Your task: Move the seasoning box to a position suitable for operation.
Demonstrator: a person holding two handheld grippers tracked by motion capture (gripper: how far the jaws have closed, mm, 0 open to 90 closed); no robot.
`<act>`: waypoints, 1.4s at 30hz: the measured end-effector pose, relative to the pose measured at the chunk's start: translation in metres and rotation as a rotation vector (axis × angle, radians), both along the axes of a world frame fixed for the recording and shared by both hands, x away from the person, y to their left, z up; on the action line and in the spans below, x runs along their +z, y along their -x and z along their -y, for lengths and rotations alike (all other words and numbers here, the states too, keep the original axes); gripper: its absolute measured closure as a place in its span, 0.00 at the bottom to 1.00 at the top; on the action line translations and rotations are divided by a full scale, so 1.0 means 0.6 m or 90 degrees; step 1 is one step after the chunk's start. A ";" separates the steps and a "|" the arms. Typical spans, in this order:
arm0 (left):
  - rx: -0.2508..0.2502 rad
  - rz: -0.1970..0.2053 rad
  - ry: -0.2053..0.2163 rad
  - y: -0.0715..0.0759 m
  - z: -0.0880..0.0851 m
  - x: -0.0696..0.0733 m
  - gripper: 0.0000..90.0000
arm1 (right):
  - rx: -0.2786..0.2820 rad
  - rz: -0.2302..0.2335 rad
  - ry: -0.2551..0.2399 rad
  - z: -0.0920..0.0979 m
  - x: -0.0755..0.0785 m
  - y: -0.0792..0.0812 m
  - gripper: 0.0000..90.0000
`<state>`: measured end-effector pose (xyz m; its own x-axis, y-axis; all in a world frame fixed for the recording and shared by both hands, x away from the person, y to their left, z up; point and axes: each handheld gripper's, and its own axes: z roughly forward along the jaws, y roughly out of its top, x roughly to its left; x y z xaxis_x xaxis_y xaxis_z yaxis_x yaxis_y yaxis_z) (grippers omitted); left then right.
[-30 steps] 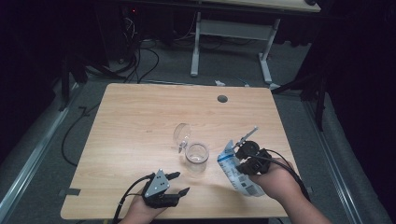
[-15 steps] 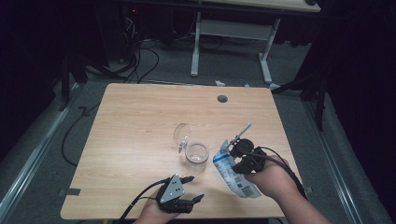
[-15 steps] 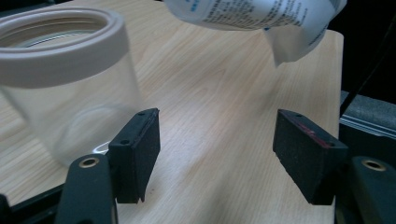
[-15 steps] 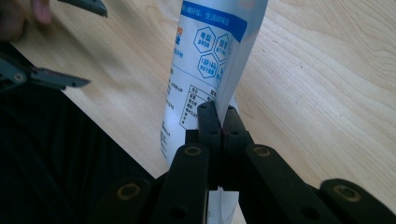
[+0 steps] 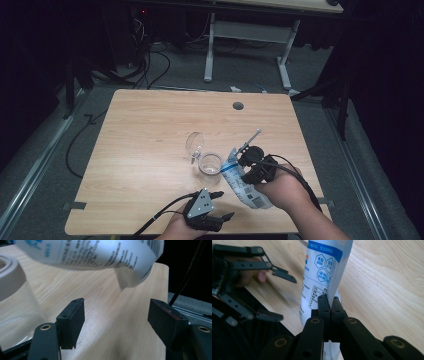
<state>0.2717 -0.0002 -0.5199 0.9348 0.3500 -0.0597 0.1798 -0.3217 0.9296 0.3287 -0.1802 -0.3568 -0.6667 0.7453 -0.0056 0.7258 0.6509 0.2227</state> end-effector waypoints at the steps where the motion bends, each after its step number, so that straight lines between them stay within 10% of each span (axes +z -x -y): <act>1: 0.000 0.003 -0.002 0.000 0.001 0.000 0.34 | 0.001 0.000 -0.001 -0.003 0.000 0.000 1.00; 30: 0.038 0.035 -0.004 -0.001 0.027 0.004 0.29 | 0.054 0.006 -0.016 -0.084 0.015 -0.002 1.00; 42: 0.048 0.041 -0.011 0.004 0.042 0.006 0.55 | 0.039 0.010 -0.020 -0.071 0.015 -0.003 1.00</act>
<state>0.2694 -0.0257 -0.5161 0.9075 0.4199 0.0062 0.1445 -0.3260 0.9343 0.3306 -0.1378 -0.3480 -0.7109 0.7032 0.0066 0.6812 0.6863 0.2548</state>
